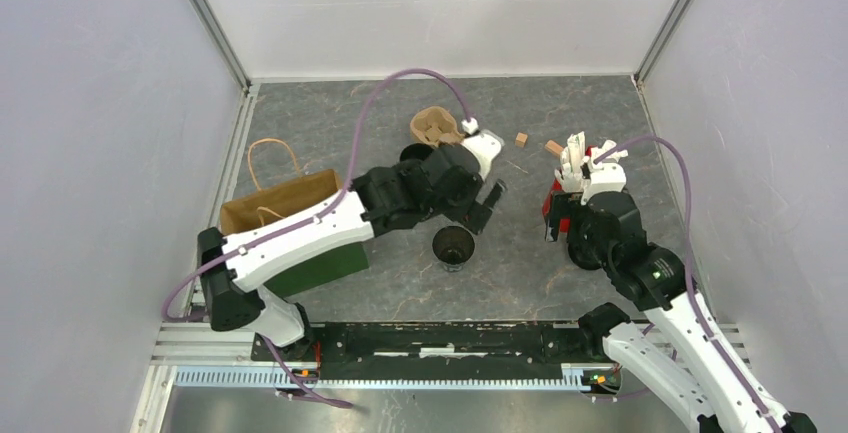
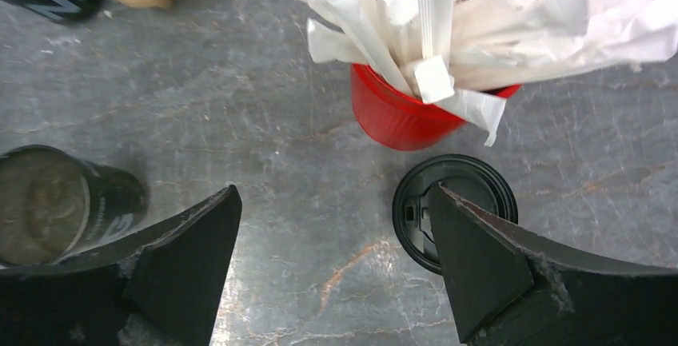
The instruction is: Pack the takeout coffee
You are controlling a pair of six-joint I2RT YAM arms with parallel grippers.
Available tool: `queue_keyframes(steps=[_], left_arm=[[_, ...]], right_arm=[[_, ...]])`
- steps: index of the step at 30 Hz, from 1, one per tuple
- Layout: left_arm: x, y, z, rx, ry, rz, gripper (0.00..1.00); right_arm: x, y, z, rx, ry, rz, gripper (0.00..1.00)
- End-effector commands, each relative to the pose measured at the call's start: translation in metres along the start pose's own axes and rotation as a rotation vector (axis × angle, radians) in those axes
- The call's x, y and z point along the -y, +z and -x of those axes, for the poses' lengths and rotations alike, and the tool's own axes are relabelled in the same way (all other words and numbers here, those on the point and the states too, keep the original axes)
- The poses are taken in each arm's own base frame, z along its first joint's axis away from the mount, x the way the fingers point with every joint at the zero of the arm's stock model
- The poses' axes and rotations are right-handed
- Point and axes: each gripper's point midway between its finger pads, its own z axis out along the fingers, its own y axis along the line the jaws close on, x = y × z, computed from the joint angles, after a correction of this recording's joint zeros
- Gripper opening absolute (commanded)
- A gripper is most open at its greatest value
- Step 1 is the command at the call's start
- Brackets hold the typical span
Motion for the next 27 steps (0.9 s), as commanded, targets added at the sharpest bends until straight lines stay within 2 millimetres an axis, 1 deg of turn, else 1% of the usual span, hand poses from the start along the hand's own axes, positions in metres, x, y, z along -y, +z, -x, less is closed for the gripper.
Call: queue_keyframes(steps=[1, 3, 5, 6, 7, 9, 10, 14, 16, 18, 21, 24, 27], left_arm=[[-0.045, -0.032, 0.04, 0.119, -0.066, 0.022, 1.0], [-0.06, -0.045, 0.044, 0.147, -0.117, -0.023, 1.0], [-0.074, -0.056, 0.041, 0.176, -0.132, -0.048, 1.0], [-0.079, -0.064, 0.041, 0.197, -0.123, -0.05, 1.0], [-0.082, -0.07, 0.037, 0.205, -0.099, -0.053, 1.0], [-0.083, -0.079, 0.028, 0.209, -0.034, -0.063, 1.0], [-0.086, -0.084, 0.022, 0.206, -0.008, -0.059, 1.0], [-0.095, -0.092, 0.006, 0.22, 0.035, -0.023, 1.0], [-0.095, -0.09, -0.003, 0.243, 0.044, -0.026, 1.0], [-0.095, -0.09, -0.007, 0.27, 0.049, -0.032, 1.0], [-0.093, -0.093, -0.007, 0.314, 0.055, -0.044, 1.0], [-0.093, -0.096, -0.005, 0.339, 0.057, -0.049, 1.0], [-0.095, -0.096, -0.007, 0.337, 0.057, -0.04, 1.0]], right_arm=[[0.011, 0.011, -0.015, -0.025, 0.032, -0.082, 0.91], [0.013, 0.018, -0.025, -0.047, 0.029, -0.096, 0.84], [0.015, 0.024, -0.037, -0.073, 0.031, -0.115, 0.73], [0.017, 0.028, -0.043, -0.083, 0.032, -0.129, 0.66], [0.021, 0.031, -0.048, -0.089, 0.031, -0.152, 0.59], [0.028, 0.036, -0.055, -0.097, 0.024, -0.195, 0.51], [0.03, 0.039, -0.058, -0.104, 0.015, -0.209, 0.49], [0.037, 0.047, -0.076, -0.142, -0.002, -0.253, 0.44], [0.041, 0.05, -0.086, -0.163, -0.001, -0.276, 0.41], [0.041, 0.052, -0.086, -0.162, 0.001, -0.282, 0.39], [0.048, 0.052, -0.087, -0.157, 0.001, -0.326, 0.37], [0.049, 0.055, -0.093, -0.169, 0.009, -0.338, 0.35], [0.051, 0.056, -0.094, -0.16, 0.016, -0.347, 0.32]])
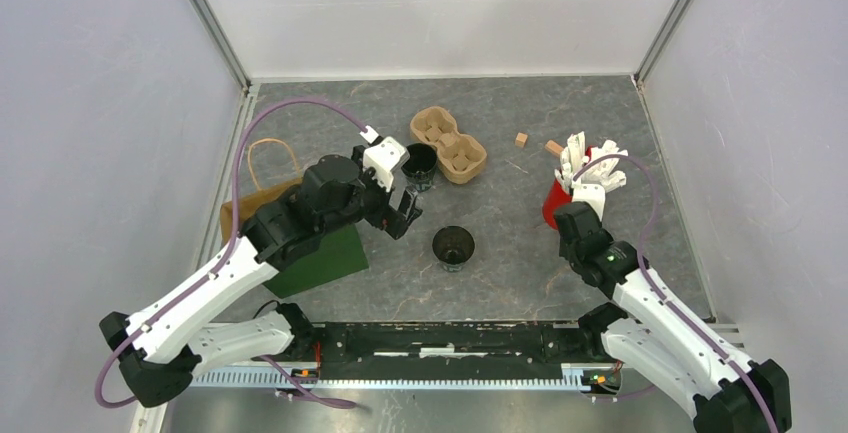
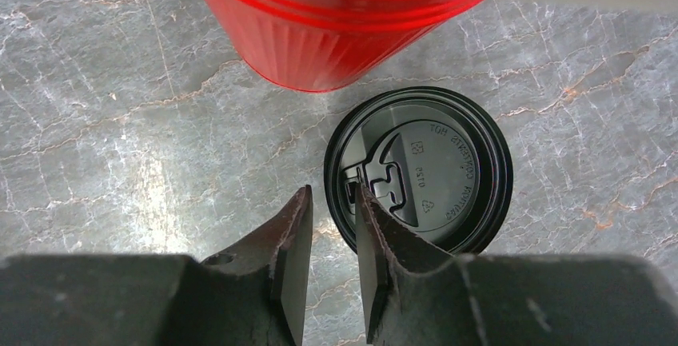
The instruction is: Pack the takeout coffee
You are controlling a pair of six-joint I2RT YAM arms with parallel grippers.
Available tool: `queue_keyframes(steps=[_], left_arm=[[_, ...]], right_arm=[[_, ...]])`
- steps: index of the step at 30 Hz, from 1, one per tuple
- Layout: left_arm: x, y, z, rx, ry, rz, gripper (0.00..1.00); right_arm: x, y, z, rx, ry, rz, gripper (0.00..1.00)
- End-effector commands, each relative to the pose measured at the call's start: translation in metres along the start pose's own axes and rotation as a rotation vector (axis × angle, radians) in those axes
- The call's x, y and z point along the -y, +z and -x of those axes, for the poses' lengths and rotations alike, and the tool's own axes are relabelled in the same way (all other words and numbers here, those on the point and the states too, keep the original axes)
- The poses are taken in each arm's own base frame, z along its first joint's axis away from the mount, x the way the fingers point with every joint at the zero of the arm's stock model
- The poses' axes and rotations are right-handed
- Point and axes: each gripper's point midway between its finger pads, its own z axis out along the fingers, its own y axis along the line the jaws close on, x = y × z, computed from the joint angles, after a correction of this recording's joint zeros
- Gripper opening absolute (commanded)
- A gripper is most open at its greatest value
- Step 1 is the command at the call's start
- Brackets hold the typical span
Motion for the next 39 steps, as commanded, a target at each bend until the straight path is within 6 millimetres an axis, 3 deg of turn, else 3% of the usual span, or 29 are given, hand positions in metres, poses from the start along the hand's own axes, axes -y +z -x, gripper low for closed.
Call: queue_keyframes(steps=[1, 7, 29, 39], left_arm=[[0.001, -0.006, 0.026, 0.115, 0.041, -0.01, 1.0], [0.001, -0.004, 0.022, 0.1, 0.041, -0.011, 0.99], [-0.001, -0.005, 0.024, 0.108, 0.072, -0.006, 0.96], [-0.002, -0.005, 0.024, 0.109, 0.074, 0.0, 0.94]], right_arm=[[0.002, 0.004, 0.009, 0.055, 0.055, -0.036, 0.31], [0.002, 0.009, 0.006, 0.05, 0.044, -0.044, 0.26], [0.0, 0.015, -0.003, 0.021, 0.022, -0.05, 0.25], [-0.003, 0.015, -0.002, 0.026, 0.013, -0.028, 0.08]])
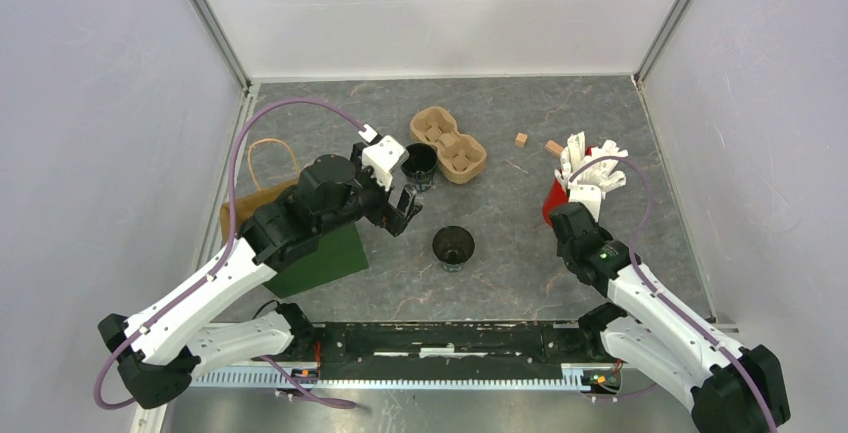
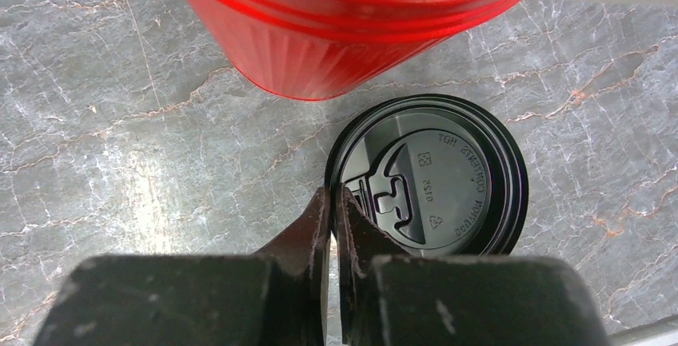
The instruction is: Pack the takeout coffee
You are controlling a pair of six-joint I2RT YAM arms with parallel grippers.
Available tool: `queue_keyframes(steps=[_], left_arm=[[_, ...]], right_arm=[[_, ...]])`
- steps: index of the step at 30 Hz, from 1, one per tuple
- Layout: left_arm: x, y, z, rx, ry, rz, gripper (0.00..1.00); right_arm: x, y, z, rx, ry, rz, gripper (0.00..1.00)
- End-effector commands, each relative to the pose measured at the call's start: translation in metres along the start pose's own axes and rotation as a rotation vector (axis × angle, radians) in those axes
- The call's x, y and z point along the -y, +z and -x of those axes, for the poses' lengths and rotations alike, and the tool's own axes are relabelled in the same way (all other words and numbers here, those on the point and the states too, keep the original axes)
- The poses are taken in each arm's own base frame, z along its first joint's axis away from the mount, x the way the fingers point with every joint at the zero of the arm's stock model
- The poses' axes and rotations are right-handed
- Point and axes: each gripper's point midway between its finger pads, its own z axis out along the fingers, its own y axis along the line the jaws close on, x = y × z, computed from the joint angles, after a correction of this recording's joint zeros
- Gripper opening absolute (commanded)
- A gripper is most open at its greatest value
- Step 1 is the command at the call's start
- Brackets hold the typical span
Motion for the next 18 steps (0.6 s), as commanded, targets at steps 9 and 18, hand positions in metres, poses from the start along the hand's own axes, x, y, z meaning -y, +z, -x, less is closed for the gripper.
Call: queue_keyframes(steps=[9, 18], left_arm=[[-0.002, -0.001, 0.01, 0.047, 0.05, -0.001, 0.94], [-0.003, 0.002, 0.007, 0.039, 0.058, 0.005, 0.94]], right_arm=[[-0.002, -0.013, 0.018, 0.04, 0.024, 0.032, 0.0], [-0.007, -0.033, 0.035, 0.055, 0.039, 0.1, 0.0]])
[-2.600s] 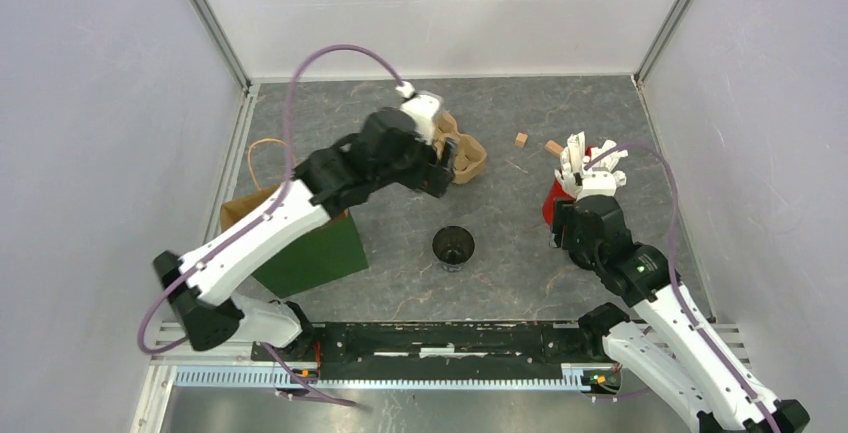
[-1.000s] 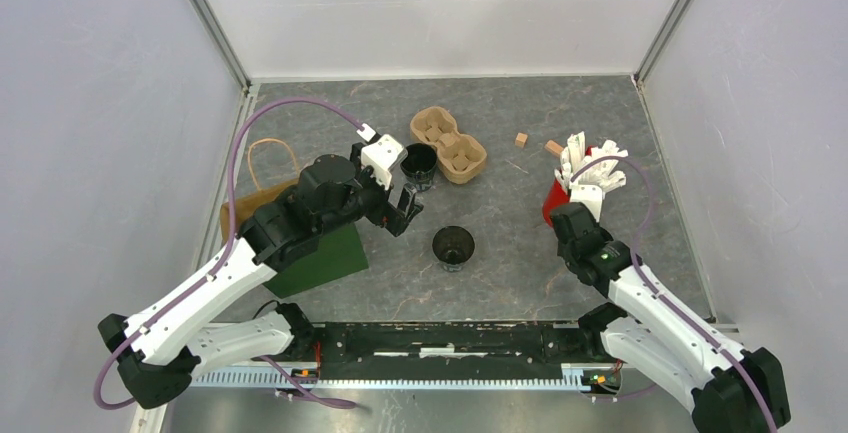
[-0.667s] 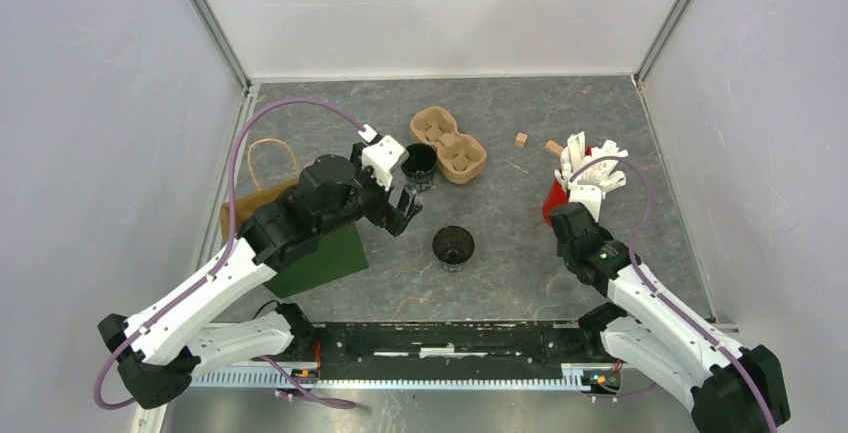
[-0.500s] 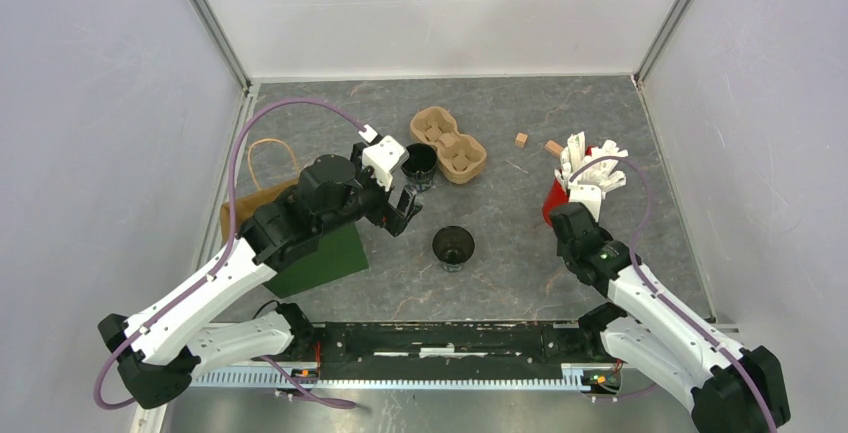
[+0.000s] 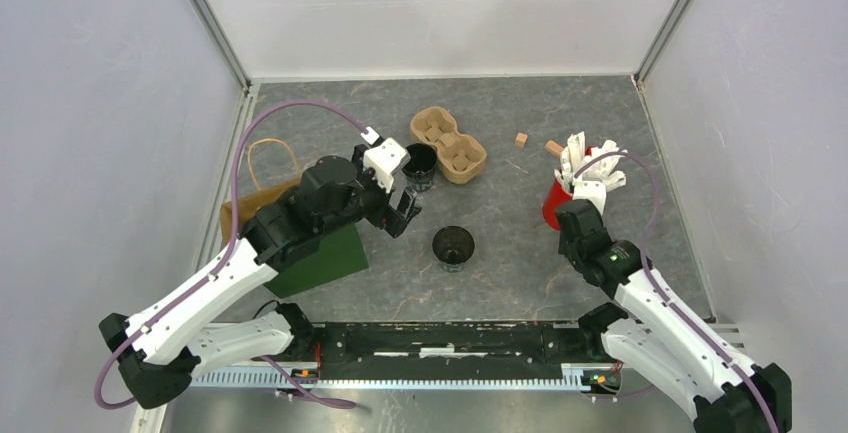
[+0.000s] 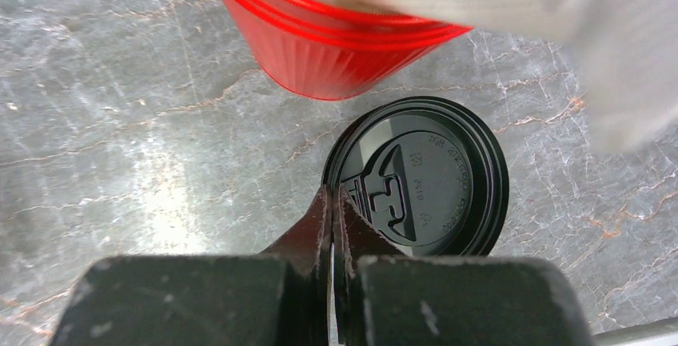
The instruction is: Pack the takeout coffee
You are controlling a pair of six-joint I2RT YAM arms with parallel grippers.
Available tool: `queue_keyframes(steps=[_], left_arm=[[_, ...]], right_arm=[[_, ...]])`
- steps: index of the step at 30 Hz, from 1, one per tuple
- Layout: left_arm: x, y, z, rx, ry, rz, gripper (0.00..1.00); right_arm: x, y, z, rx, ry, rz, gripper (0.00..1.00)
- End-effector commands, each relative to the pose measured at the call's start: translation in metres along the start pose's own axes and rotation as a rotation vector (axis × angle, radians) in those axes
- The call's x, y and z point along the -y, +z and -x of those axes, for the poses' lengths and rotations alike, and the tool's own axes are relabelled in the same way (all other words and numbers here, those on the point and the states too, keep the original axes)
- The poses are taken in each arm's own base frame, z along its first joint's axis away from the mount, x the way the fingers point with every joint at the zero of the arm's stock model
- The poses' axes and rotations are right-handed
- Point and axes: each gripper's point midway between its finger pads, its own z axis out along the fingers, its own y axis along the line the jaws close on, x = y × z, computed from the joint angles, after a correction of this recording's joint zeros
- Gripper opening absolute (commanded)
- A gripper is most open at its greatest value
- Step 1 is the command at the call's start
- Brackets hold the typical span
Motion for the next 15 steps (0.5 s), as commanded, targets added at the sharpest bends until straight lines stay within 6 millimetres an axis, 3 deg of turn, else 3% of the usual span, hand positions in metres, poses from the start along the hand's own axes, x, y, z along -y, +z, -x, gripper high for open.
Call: queue_keyframes(steps=[1, 6, 11, 15], left_arm=[[-0.003, 0.0, 0.012, 0.051, 0.041, 0.006, 0.94], [-0.003, 0.001, 0.012, 0.049, 0.039, 0.006, 0.95], [-0.003, 0.001, 0.012, 0.049, 0.038, 0.008, 0.95], [-0.003, 0.001, 0.011, 0.047, 0.038, 0.008, 0.95]], right_arm=[[-0.005, -0.018, 0.025, 0.048, 0.024, 0.049, 0.0], [-0.002, -0.022, 0.027, 0.053, 0.014, 0.047, 0.0], [0.005, -0.009, 0.013, 0.033, -0.014, -0.012, 0.0], [0.002, -0.008, 0.017, 0.033, -0.01, -0.004, 0.0]])
